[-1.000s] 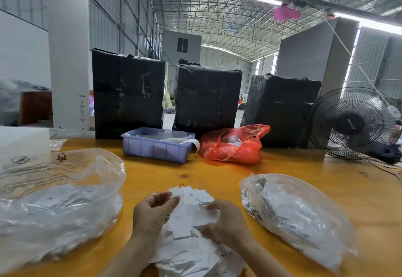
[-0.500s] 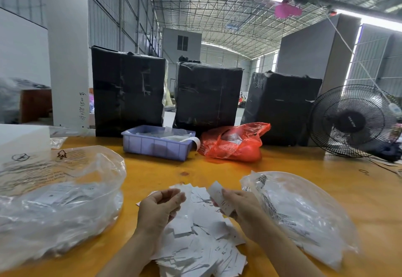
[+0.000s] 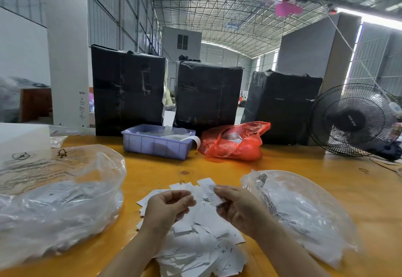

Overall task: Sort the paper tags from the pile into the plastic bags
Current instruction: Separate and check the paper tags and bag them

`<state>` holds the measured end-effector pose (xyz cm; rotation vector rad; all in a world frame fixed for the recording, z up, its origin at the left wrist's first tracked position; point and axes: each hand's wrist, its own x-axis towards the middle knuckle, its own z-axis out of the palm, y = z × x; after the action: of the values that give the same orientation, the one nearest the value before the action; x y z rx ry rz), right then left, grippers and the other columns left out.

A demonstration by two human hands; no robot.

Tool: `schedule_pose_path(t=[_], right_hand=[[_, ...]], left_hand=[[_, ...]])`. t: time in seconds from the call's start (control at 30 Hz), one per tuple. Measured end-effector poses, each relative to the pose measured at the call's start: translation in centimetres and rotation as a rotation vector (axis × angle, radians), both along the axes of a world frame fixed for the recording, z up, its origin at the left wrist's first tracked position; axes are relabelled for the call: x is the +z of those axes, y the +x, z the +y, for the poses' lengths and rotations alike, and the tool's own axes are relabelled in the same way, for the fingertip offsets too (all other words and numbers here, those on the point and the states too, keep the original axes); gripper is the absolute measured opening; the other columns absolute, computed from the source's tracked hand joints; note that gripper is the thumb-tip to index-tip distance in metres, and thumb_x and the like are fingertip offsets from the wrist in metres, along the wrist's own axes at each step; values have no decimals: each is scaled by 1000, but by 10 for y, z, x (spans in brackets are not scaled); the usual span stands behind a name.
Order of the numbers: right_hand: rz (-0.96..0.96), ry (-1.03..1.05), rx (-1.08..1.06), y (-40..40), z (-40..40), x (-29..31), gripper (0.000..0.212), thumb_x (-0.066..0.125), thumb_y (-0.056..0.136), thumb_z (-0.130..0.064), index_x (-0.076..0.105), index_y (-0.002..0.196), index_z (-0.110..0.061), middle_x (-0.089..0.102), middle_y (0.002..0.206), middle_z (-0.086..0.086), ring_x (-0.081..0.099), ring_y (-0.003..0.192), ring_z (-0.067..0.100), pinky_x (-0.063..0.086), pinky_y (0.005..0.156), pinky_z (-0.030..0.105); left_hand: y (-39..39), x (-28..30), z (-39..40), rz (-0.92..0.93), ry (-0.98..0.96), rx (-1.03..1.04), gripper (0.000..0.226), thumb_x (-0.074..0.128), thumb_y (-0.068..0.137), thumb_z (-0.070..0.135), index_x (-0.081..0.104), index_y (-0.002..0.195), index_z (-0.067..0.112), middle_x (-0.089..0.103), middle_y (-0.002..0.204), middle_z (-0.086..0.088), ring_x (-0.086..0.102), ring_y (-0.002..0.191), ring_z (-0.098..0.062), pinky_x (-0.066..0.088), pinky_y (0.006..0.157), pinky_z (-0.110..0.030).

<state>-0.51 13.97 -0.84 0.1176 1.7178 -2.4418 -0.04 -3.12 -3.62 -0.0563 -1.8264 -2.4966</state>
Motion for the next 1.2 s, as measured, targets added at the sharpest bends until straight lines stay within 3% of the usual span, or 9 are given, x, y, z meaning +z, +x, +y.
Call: schedule_pose_path(t=[0.13,0.27,0.53,0.73,0.9,1.2], right_hand=[[64,-12,27,1,-3,1,9,62,81,11,58,80,3,64,65,12,64,54,17,54,51,23],[127,-86,-80,1,-4,7,9,59,80,17,57,83,8,65,71,18,67,58,22,57,54,26],[220,136,-149,6,-6,9,7,66,83,-3,67,90,-3,70,76,14,67,69,20,55,68,26],[319,282,-190,10,-11,11,7,68,82,-2,66,89,-1,71,78,15,68,63,14,49,54,14],[362,291,-183,11,-11,10,11,67,82,0,67,92,-3,71,84,17,68,62,14,48,54,14],[407,315,-180,11,-12,9,12,68,82,1,69,91,-7,72,81,12,67,61,12,47,54,13]], left_hand=[[3,1,1,10,-64,-3,12,73,76,3,67,86,3,73,72,-13,60,50,-8,43,54,-21],[5,2,1,15,-105,2,12,72,76,2,66,87,5,74,72,-12,62,51,-8,45,51,-17],[6,4,2,25,-147,-27,10,70,79,-1,67,88,3,74,74,-14,64,55,-13,49,53,-17],[5,2,4,51,-186,-23,7,71,80,9,72,86,4,74,75,-11,65,59,-11,49,58,-19],[5,3,5,36,-183,-28,15,71,80,19,73,85,5,75,77,-8,66,61,-10,47,59,-20],[6,4,5,29,-203,-31,13,67,84,13,72,88,1,75,79,-6,65,59,-7,48,54,-15]])
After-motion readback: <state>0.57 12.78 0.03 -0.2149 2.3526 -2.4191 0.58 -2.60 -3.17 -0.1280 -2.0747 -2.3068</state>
